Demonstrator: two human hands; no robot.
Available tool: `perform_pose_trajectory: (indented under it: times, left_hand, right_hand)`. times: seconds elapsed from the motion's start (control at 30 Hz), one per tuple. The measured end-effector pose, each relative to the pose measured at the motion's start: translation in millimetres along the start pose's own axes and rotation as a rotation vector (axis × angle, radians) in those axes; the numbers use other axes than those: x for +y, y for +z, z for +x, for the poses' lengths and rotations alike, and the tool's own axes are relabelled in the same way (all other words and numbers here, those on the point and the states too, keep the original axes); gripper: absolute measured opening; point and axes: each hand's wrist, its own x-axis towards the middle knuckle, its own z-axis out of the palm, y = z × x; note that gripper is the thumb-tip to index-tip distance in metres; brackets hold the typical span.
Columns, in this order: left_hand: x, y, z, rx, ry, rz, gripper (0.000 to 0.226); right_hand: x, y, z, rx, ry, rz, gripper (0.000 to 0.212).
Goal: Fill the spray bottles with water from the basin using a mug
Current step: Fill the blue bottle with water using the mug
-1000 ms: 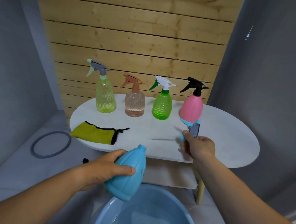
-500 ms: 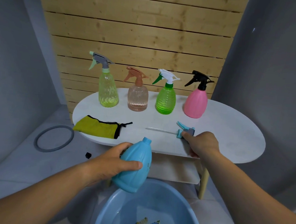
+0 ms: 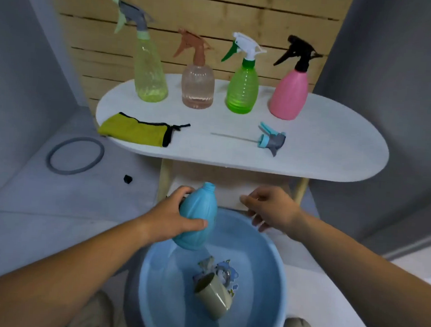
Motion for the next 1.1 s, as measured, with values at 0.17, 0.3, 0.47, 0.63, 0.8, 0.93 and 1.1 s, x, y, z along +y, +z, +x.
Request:
perform_pose_trajectory:
  times: [0.17, 0.3, 0.47, 0.63, 0.8, 0.93, 1.1]
  left_hand:
    - [-63.9, 23.1, -8.1, 0.043, -0.101, 0.062, 0.086]
    - [-103.4, 30.7, -12.1, 0.013, -0.211, 0.084, 0.078]
    - [-124.8, 36.9, -17.1, -0.031, -0.281, 0.12, 0.07]
    - [-143.1, 45.0, -11.9, -0.063, -0.307, 0.167, 0.068]
    - [-158.0, 44.8, -7.2, -0.071, -0.346, 0.188, 0.073]
    - [-163.7, 47.5, -6.0, -0.097, -0.365, 0.209, 0.075]
    - [-163.1, 49.0, -7.6, -0.112, -0.363, 0.219, 0.072]
  right_hand:
    - [90.6, 50.3, 13.5, -0.275, 0.292, -0.251, 0.033]
    - [140.2, 84.8, 25.0, -0.307, 0.358, -0.348, 0.042]
    - [164.9, 117.4, 46.5, -0.411, 0.239, -0.455, 0.039]
    - [182.8, 133.0, 73.6, -0.509, 0.191, -0.42, 0.032]
    - [194.6, 139.1, 84.7, -0.651, 0.178, -0.577, 0.051]
    - [210.6, 144.9, 78.9, -0.71, 0.319, -0.533, 0.049]
    - [224.7, 146.9, 65.3, -0.76, 0.667, -0.332, 0.043]
